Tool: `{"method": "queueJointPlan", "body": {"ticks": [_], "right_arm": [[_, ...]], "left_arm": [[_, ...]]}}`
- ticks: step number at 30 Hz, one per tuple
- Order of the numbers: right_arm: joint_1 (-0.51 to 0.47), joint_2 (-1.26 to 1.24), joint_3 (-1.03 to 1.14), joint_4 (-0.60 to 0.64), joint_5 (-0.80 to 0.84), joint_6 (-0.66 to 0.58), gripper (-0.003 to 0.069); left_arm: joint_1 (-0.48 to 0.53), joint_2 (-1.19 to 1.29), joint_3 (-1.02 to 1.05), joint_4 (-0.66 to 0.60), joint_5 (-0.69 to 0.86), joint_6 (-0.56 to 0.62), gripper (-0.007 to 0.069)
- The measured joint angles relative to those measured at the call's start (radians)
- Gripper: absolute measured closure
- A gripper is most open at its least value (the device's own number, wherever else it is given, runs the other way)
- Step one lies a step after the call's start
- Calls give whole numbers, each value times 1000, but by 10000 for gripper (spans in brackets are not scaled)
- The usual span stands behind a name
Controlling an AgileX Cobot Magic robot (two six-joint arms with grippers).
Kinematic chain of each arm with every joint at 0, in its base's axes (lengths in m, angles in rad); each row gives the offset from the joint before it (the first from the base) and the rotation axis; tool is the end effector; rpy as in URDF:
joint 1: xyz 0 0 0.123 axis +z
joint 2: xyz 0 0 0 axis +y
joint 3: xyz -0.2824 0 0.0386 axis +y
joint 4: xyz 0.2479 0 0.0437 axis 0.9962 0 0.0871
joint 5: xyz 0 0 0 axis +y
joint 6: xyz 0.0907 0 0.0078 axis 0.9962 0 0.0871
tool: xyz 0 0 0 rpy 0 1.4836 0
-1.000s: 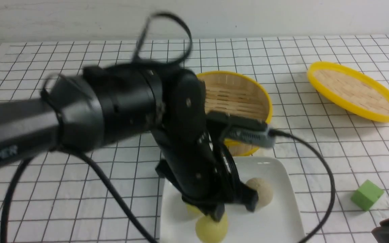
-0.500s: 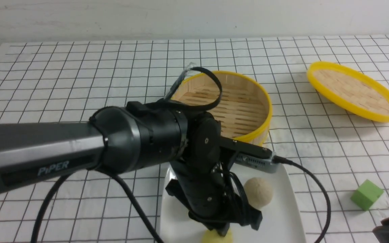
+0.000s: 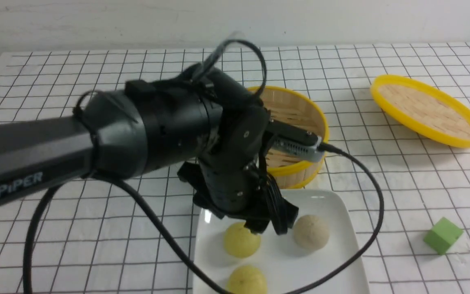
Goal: Put the steamed buns into the plate on the white-black tablecloth.
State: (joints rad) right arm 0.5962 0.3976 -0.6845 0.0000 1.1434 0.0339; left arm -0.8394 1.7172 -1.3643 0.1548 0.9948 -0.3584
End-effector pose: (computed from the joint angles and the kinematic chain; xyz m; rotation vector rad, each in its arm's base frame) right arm 0.0375 0.0254 0.3166 -0.6552 2.2686 0.3100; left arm 0.2459 -0.2564 0.2662 0.7550 2.7012 -0.0813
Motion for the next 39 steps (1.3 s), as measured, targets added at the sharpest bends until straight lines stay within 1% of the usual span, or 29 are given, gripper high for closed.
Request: {"method": "queueJointPlan", "body": {"ticks": [3,5,7,8,10,11,12,13,15,16,18,19,21,23,30,39], "right_arm": [[0,-94,5,-11,-19,28,671],[0,-208,58,-13,-154,75,671],[0,-243,98,-7,-238,92,669],[0,-285,162,8,-344,105,668],[0,-312,231,17,-485,106,667],[0,-315,290,10,-587,101,666],[0,-315,305,0,-639,99,666],[0,-311,347,-15,-740,98,666],[0,-306,385,-25,-843,100,665],[0,-306,392,-20,-867,104,664],[0,-305,392,-16,-863,107,664],[0,-305,389,-16,-833,107,664],[0,-304,381,-16,-699,107,664],[0,-304,380,-9,-656,107,664],[0,-303,378,30,-653,107,664],[0,-303,378,70,-645,54,659]], "left_arm": [[0,-14,-37,23,31,0,197],[0,-21,-68,39,47,0,248],[0,-21,-71,38,50,0,274],[0,-21,-72,38,55,0,326],[0,-21,-74,40,61,5,402],[0,-21,-74,44,67,18,441],[0,-21,-74,47,67,21,457],[0,-21,-74,59,74,39,513],[0,-21,-74,71,75,53,573],[0,-21,-74,75,75,59,602],[0,-21,-74,77,76,61,622],[0,-21,-74,77,76,64,622],[0,-21,-74,77,76,64,622],[0,-21,-74,77,76,64,622],[0,-21,-74,77,75,65,622],[0,-21,-74,79,72,68,622]]}}
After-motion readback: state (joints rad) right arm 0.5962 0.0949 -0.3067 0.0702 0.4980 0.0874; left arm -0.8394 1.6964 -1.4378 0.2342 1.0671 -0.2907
